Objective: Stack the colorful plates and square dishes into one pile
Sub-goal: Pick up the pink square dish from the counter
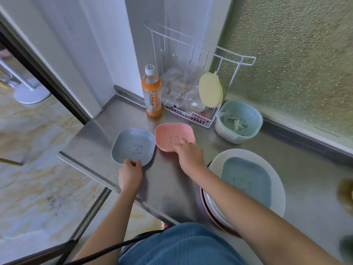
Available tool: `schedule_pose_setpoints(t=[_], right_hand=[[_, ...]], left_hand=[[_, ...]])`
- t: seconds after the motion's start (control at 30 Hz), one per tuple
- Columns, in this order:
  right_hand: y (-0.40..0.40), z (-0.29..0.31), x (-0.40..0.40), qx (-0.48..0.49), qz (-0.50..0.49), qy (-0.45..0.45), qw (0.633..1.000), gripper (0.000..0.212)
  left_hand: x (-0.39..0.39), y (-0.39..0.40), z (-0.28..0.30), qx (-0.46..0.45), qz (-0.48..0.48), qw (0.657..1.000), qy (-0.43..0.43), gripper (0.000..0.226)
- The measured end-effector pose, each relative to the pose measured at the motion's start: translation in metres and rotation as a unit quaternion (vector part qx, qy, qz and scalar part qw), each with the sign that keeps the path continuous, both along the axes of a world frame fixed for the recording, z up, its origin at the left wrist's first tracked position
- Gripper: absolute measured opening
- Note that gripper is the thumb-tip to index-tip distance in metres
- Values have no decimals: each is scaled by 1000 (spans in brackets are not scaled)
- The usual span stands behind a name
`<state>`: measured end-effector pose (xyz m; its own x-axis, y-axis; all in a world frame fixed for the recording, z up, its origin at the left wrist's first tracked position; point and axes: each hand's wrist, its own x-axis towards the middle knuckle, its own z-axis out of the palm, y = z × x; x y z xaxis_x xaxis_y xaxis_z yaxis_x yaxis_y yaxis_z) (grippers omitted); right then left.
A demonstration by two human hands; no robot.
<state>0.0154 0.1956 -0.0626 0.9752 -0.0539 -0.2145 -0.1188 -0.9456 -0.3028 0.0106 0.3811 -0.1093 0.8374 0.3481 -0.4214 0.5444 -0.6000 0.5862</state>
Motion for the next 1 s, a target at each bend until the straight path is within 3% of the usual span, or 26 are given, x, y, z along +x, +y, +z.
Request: schedule_pose_setpoints(t=[0.1, 0.2, 0.3, 0.43, 0.53, 0.67, 0.9, 1.0], right_hand=[[-10, 21, -9, 14, 7, -48, 999, 31], [-25, 42, -29, -2, 6, -120, 993, 43], [-46, 58, -59, -7, -82, -188, 979, 44], [-79, 67, -111, -22, -202, -206, 957, 39], [-95, 64, -151, -24, -237, -172, 956, 39], [-99, 48, -193, -20, -215, -86, 973, 39], [-102, 45, -208, 16, -192, -61, 979, 25], [-106, 45, -210, 30, -161, -7, 987, 26]], left_hand=[[-3, -5, 4, -5, 9, 1000, -10, 15], [-5, -19, 15, -16, -4, 999, -42, 28], [-11, -36, 24, -14, -52, 995, -80, 32], [-22, -56, 26, -2, -115, 989, -93, 27], [-29, -69, 28, 3, -150, 982, -114, 27], [-34, -86, 33, 1, -166, 976, -144, 32], [-39, -108, 43, -40, -179, 968, -168, 34], [-38, -114, 49, -62, -181, 966, -172, 36]])
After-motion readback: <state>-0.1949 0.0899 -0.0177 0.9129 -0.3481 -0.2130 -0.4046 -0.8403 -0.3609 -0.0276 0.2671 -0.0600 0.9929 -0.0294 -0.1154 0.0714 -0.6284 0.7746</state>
